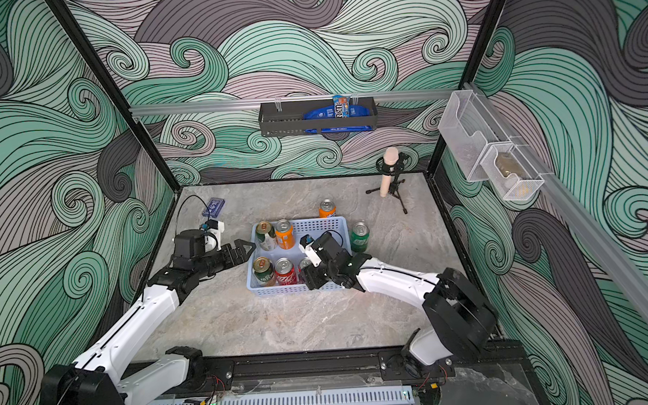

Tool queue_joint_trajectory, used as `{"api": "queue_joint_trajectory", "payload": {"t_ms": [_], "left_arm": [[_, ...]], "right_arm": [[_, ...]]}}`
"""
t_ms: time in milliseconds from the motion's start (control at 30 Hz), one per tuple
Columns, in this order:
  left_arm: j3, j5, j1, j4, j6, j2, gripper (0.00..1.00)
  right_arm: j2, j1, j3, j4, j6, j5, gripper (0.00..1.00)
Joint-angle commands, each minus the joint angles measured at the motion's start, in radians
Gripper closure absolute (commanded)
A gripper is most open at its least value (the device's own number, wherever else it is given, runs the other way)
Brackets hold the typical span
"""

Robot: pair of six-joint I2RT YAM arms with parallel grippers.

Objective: Take out the drinks from the basket
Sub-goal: Pick up the drink from the basket.

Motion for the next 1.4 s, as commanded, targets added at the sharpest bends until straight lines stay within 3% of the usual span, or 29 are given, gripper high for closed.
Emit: {"api": "queue_joint_trajectory", "payload": {"t_ms": [0, 333, 933, 1367], "left_arm": [[0.006, 0.009, 0.005, -0.003, 0.019, 0.006, 0.02], [0.01, 0.047, 0.003, -0.014, 0.017, 0.031, 0.02], [0.016, 0.079, -0.004, -0.021, -0.02, -0.015, 0.02], [0.024, 0.079, -0.018, -0.021, -0.047, -0.027, 0.02]], "right_arm": [[-0.049, 0.003, 0.003, 0.019, 0.009, 0.033, 0.39], [-0.203, 0.001, 0.008, 0.026, 0.057, 0.142, 0.44], [-0.414, -0.006, 0.028, -0.039, 0.077, 0.052, 0.44], [-0.553, -0.004, -0.048, -0.058, 0.089, -0.079, 0.44]]}}
